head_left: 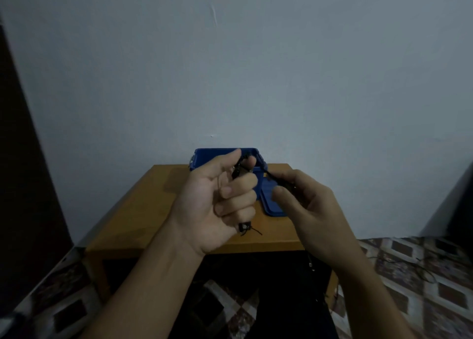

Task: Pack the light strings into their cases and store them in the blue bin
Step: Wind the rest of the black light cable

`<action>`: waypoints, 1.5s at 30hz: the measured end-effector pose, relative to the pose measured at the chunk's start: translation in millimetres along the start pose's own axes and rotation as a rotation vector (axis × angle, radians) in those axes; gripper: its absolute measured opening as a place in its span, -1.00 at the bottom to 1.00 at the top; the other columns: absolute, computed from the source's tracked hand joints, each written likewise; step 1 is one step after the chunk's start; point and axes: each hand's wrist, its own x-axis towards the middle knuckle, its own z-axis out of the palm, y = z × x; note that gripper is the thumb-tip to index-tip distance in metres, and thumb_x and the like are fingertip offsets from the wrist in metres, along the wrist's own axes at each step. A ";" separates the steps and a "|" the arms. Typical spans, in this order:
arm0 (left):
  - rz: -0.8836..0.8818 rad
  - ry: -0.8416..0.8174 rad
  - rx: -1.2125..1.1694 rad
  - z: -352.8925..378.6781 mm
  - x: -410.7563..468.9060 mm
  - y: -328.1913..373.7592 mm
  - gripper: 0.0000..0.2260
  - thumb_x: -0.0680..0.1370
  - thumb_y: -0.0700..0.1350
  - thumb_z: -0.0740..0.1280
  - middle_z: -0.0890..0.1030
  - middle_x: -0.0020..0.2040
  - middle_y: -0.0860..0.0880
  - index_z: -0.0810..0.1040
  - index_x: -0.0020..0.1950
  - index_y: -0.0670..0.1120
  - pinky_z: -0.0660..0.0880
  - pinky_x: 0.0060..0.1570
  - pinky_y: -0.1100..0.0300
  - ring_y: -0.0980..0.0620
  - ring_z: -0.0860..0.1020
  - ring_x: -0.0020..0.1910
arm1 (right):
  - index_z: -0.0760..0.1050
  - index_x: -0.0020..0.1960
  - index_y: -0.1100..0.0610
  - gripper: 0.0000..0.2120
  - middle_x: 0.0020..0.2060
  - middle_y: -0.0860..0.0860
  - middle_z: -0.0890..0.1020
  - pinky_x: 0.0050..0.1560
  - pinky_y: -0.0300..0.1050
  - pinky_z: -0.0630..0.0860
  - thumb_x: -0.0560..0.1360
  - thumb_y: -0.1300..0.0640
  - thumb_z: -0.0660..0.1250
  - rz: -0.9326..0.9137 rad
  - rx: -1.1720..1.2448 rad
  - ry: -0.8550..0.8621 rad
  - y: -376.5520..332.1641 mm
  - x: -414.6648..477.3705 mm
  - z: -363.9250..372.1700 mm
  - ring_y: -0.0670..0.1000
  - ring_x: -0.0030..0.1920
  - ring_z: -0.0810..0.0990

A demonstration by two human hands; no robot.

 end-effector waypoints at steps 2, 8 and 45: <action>-0.037 0.003 0.025 1.8 1.3 -2.2 -0.79 0.59 0.01 0.19 0.25 -0.54 0.07 0.50 -0.08 -0.09 0.05 -0.62 0.28 0.13 0.06 -0.61 | 0.60 0.14 0.02 -0.82 -0.20 0.19 0.62 -0.30 -0.02 0.46 0.66 0.17 0.25 0.003 -0.003 0.084 -1.6 5.5 1.7 0.13 -0.28 0.53; -0.288 -0.109 0.128 -0.6 2.8 -5.2 -0.70 0.62 0.10 0.21 0.35 -0.55 0.05 0.55 -0.06 -0.10 0.10 -0.65 0.32 0.19 0.22 -0.67 | 0.61 0.02 0.08 -0.84 -0.35 -0.06 0.60 -0.47 -0.20 0.38 0.65 0.22 0.26 0.013 0.047 0.152 -5.9 31.9 -0.5 -0.05 -0.45 0.43; 0.349 0.277 0.154 11.0 29.4 -3.4 -0.67 0.64 -0.39 0.05 0.67 -0.20 -0.05 0.58 0.04 -0.16 0.56 -0.30 0.27 0.07 0.63 -0.26 | 0.58 -0.09 -0.01 -0.84 -0.31 -0.05 0.66 -0.34 -0.35 0.42 0.63 0.03 0.28 0.162 -0.198 -0.232 -13.1 -13.7 -9.5 -0.19 -0.41 0.52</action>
